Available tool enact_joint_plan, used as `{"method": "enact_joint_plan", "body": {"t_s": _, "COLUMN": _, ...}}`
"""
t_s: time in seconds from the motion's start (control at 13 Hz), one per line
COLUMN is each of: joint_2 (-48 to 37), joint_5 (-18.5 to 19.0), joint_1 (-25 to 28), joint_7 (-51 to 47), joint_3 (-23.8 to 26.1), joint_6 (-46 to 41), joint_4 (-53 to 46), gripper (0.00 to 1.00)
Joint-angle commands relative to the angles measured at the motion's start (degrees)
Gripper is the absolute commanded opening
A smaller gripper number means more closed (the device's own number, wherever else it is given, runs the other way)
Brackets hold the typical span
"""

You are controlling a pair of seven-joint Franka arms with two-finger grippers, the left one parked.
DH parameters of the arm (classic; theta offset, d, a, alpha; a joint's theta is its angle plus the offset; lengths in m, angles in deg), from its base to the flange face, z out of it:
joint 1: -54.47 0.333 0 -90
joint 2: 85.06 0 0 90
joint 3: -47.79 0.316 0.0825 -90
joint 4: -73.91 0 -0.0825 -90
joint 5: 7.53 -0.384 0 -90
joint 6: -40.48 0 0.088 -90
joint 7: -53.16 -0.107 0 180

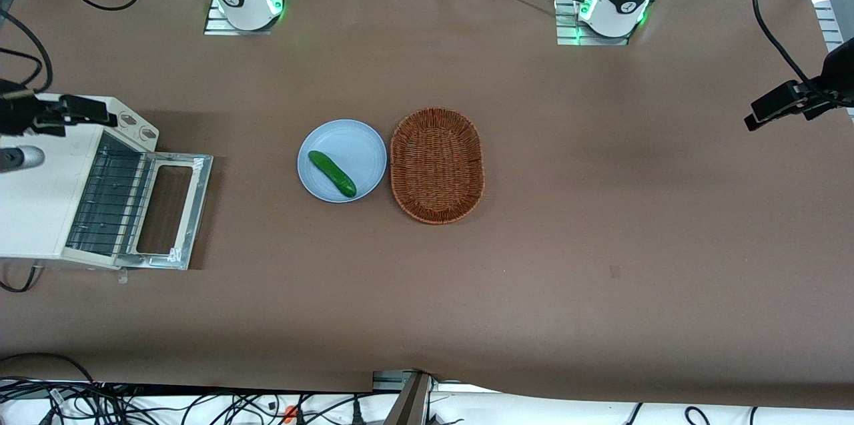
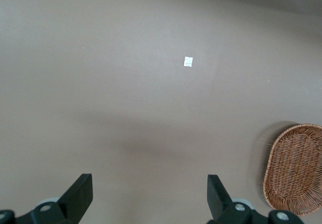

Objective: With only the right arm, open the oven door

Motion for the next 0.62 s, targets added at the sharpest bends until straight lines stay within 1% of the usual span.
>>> {"method": "enact_joint_plan", "body": {"t_s": 0.0, "joint_2": -3.6, "joint_5": 2.9, "joint_1": -1.0, "joint_7": -2.1, "joint_3": 2.5, "joint_6": -1.0, "joint_4": 1.6, "gripper": 1.0}}
{"method": "enact_joint_plan", "body": {"t_s": 0.15, "joint_2": -4.7, "joint_5": 3.2, "joint_1": -4.4, "joint_7": -6.7, "joint_3": 6.7, "joint_6": -2.6, "joint_4": 2.1, "gripper": 1.0}}
{"method": "enact_joint_plan", "body": {"t_s": 0.23, "joint_2": -5.7, "joint_5": 4.9, "joint_1": -5.4, "joint_7": -8.8, "joint_3": 9.0, "joint_6": -3.4, "joint_4": 2.1, "gripper": 1.0}}
{"method": "enact_joint_plan", "body": {"t_s": 0.38, "joint_2": -6.0, "joint_5": 8.3, "joint_1": -5.2, "joint_7": -8.9, "joint_3": 9.4, "joint_6": -2.8, "joint_4": 1.9, "gripper": 1.0}}
{"method": "enact_joint_plan", "body": {"t_s": 0.54, "joint_2": -6.0, "joint_5": 8.7, "joint_1": -5.0, "joint_7": -8.4, "joint_3": 9.6, "joint_6": -2.6, "joint_4": 1.6, "gripper": 1.0}}
